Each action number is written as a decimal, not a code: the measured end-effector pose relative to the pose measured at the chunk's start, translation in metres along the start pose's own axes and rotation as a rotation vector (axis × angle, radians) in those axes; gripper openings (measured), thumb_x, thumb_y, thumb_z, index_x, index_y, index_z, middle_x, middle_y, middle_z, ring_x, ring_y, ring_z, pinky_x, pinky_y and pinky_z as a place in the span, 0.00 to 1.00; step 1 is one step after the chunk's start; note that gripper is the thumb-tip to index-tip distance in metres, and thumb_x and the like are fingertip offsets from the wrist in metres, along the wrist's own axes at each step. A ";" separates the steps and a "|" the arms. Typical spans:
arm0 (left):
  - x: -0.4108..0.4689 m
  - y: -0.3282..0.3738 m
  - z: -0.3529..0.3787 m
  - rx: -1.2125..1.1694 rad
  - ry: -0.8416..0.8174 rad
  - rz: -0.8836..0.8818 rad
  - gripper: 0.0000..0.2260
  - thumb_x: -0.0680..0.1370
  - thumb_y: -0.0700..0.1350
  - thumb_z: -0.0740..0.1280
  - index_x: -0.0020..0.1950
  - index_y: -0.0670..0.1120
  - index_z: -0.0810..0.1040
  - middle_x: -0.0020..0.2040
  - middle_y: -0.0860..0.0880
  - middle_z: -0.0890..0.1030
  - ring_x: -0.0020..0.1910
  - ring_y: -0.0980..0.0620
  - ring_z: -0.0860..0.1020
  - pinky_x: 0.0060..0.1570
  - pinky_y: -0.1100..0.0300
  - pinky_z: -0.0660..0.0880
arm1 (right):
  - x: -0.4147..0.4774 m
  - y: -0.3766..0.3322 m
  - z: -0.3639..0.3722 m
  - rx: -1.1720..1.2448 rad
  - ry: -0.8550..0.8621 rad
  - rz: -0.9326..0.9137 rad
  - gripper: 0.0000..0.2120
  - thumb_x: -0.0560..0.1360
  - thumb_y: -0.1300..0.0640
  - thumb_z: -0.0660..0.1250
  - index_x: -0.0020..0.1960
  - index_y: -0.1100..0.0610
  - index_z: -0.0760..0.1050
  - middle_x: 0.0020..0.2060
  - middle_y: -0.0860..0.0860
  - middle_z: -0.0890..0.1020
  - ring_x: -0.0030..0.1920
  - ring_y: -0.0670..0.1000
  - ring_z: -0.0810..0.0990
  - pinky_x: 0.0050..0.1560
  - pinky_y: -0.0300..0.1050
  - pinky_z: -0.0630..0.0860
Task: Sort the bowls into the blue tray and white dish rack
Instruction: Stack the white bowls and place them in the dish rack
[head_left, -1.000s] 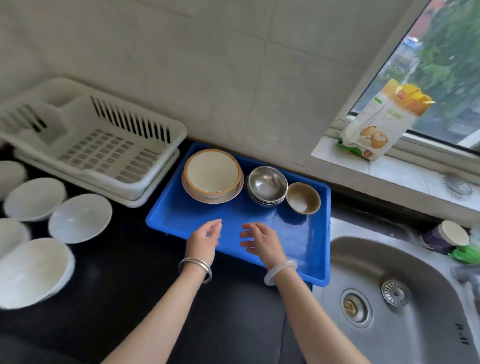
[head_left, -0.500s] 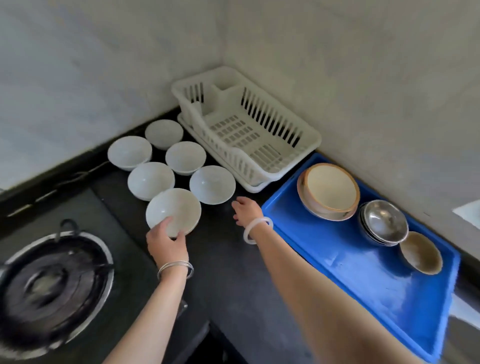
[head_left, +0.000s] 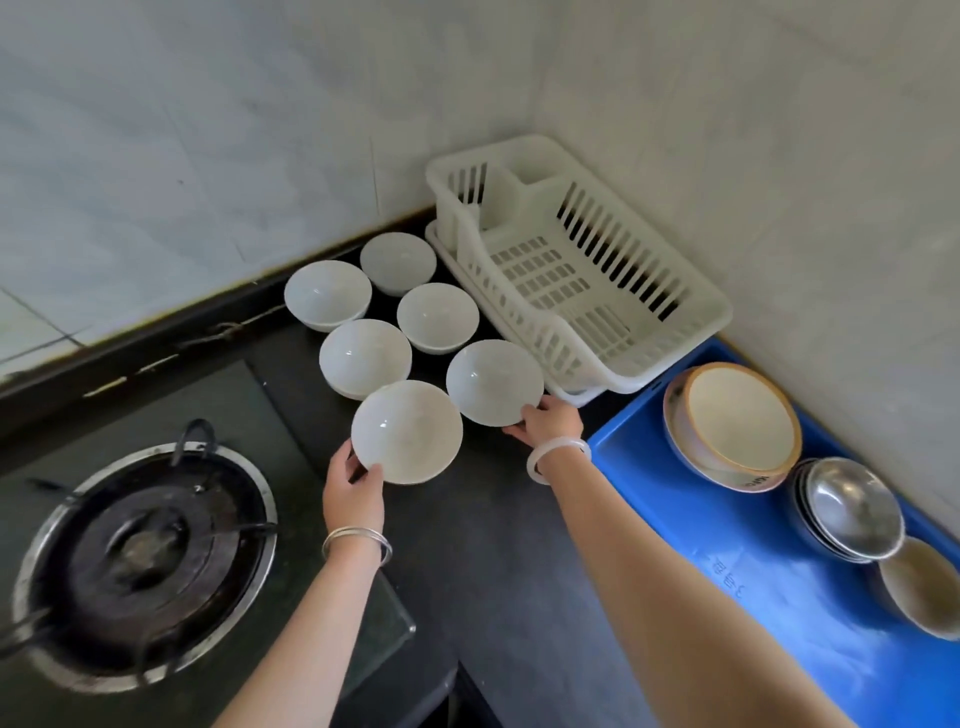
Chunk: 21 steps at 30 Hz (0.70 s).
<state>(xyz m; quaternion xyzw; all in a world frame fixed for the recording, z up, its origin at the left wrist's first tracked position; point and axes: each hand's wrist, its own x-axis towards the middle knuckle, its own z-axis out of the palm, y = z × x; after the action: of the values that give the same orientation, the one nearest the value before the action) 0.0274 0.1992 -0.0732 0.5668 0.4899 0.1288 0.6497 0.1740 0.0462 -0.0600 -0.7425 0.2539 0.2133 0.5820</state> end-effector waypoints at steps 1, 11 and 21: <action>0.001 -0.001 -0.001 -0.017 -0.012 -0.013 0.21 0.74 0.34 0.61 0.66 0.47 0.72 0.63 0.43 0.77 0.58 0.49 0.75 0.63 0.49 0.72 | -0.005 -0.002 -0.004 0.015 0.006 -0.028 0.11 0.73 0.69 0.60 0.45 0.59 0.78 0.43 0.53 0.81 0.35 0.50 0.82 0.32 0.40 0.81; 0.010 0.000 -0.008 -0.186 -0.080 -0.085 0.18 0.77 0.38 0.61 0.67 0.45 0.71 0.63 0.40 0.76 0.61 0.43 0.75 0.57 0.55 0.73 | -0.064 -0.031 -0.003 -0.121 -0.119 -0.204 0.12 0.71 0.68 0.64 0.34 0.56 0.80 0.36 0.53 0.84 0.33 0.48 0.85 0.35 0.40 0.82; 0.014 0.008 -0.013 -0.282 -0.113 -0.184 0.16 0.79 0.47 0.59 0.66 0.45 0.72 0.62 0.45 0.75 0.58 0.44 0.75 0.58 0.51 0.70 | -0.078 -0.024 0.036 -0.486 -0.162 -0.148 0.06 0.72 0.62 0.65 0.39 0.57 0.79 0.31 0.52 0.84 0.38 0.51 0.85 0.47 0.46 0.82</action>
<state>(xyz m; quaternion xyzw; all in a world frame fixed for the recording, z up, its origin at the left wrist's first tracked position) 0.0276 0.2200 -0.0717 0.4293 0.4793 0.1041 0.7584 0.1273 0.0957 -0.0020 -0.8574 0.0926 0.2837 0.4193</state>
